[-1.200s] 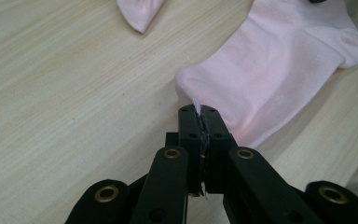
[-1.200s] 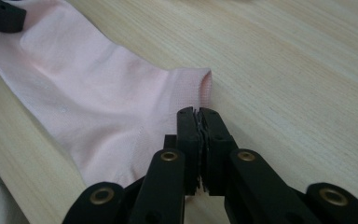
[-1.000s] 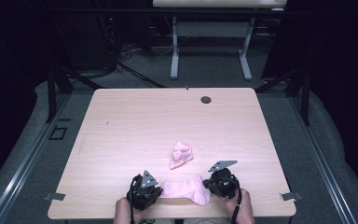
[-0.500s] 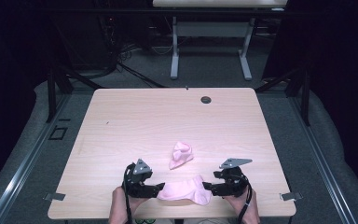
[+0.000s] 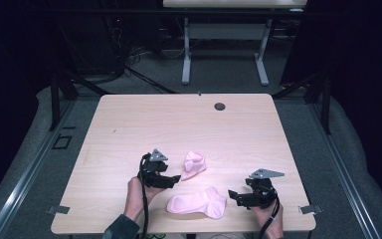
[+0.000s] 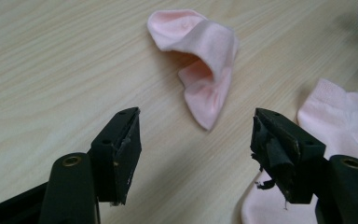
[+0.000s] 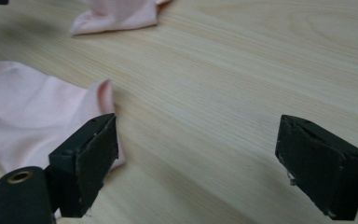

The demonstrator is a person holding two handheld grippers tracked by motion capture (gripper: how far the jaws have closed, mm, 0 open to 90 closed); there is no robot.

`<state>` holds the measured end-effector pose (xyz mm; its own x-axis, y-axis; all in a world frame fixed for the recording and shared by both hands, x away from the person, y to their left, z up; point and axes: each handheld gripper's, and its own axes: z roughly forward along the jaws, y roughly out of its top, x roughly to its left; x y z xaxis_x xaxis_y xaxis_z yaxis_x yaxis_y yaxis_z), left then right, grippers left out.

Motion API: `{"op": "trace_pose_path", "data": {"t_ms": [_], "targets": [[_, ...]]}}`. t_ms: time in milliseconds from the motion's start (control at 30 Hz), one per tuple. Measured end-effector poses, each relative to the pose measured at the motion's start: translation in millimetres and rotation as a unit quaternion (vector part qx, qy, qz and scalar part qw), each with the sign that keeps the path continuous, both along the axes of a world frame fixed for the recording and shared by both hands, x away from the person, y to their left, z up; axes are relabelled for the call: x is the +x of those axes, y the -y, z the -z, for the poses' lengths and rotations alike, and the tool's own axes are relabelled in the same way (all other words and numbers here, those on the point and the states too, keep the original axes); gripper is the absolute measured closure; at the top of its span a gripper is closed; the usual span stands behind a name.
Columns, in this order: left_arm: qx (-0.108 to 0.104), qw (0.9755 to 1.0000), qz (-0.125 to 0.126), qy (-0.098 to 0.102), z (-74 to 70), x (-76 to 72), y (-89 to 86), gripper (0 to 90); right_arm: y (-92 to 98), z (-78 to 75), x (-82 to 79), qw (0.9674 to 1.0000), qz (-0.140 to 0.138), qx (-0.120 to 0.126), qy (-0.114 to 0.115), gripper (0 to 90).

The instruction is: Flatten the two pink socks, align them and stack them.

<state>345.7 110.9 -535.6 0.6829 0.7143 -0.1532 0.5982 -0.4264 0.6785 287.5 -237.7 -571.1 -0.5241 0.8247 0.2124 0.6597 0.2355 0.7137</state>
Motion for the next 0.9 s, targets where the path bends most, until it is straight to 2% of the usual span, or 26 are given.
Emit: {"op": "trace_pose_path", "data": {"t_ms": [67, 167, 233, 267, 333, 467, 533, 567, 600, 633, 667, 800, 900], "targets": [[0.002, 1.0, 0.004, 0.0, 0.6, 6.1, 4.0, 35.3, 6.4, 4.6, 0.8, 0.9998, 0.017, -0.013, 0.005, 8.2], [-0.001, 0.9999, 0.009, -0.009, 2.3, 15.0, 11.4, 37.0, 10.6, 8.0, 1.8, 0.9994, 0.026, -0.023, 0.006, 8.0], [0.003, 0.9999, 0.013, -0.011, 3.9, 21.2, 17.7, 41.5, 16.4, 12.3, 3.0, 0.9989, 0.037, -0.028, 0.009, 9.4], [0.004, 0.9998, 0.016, -0.012, 4.3, 23.8, 20.7, 41.5, 16.4, 12.3, 3.0, 0.9989, 0.037, -0.028, 0.009, 9.4], [0.007, 0.9997, 0.022, -0.013, 6.1, 29.7, 30.5, 42.4, 20.5, 11.8, 2.5, 0.9986, 0.04, -0.027, 0.022, 11.3], [0.01, 0.9996, 0.022, -0.012, 9.3, 34.5, 36.8, 43.5, 23.4, 11.9, 1.8, 0.9984, 0.043, -0.023, 0.031, 12.4], [0.012, 0.9997, 0.018, -0.01, 10.9, 37.2, 39.3, 51.2, 23.3, 12.4, 1.8, 0.9981, 0.044, -0.025, 0.035, 13.1], [0.009, 0.9997, 0.02, -0.012, 11.6, 38.4, 40.2, 51.2, 22.4, 12.9, 2.0, 0.9981, 0.045, -0.025, 0.035, 13.1], [0.008, 0.9997, 0.02, -0.014, 12.1, 39.2, 41.0, 55.5, 22.3, 12.6, 2.0, 0.998, 0.043, -0.031, 0.033, 13.5], [0.006, 0.9997, 0.021, -0.013, 12.8, 40.0, 41.3, 65.5, 21.0, 13.2, 1.6, 0.9976, 0.046, -0.036, 0.038, 14.1], [0.002, 0.9996, 0.023, -0.016, 13.7, 41.2, 41.4, 65.5, 21.0, 13.2, 1.6, 0.9976, 0.046, -0.036, 0.038, 14.1], [-0.011, 0.9992, 0.031, -0.022, 17.8, 44.2, 41.6, 86.0, 18.9, 14.1, 1.6, 0.9973, 0.048, -0.041, 0.039, 14.6], [-0.015, 0.9992, 0.031, -0.021, 17.1, 44.7, 40.0, 86.9, 18.9, 14.3, 1.8, 0.9973, 0.05, -0.041, 0.036, 14.7]]}}
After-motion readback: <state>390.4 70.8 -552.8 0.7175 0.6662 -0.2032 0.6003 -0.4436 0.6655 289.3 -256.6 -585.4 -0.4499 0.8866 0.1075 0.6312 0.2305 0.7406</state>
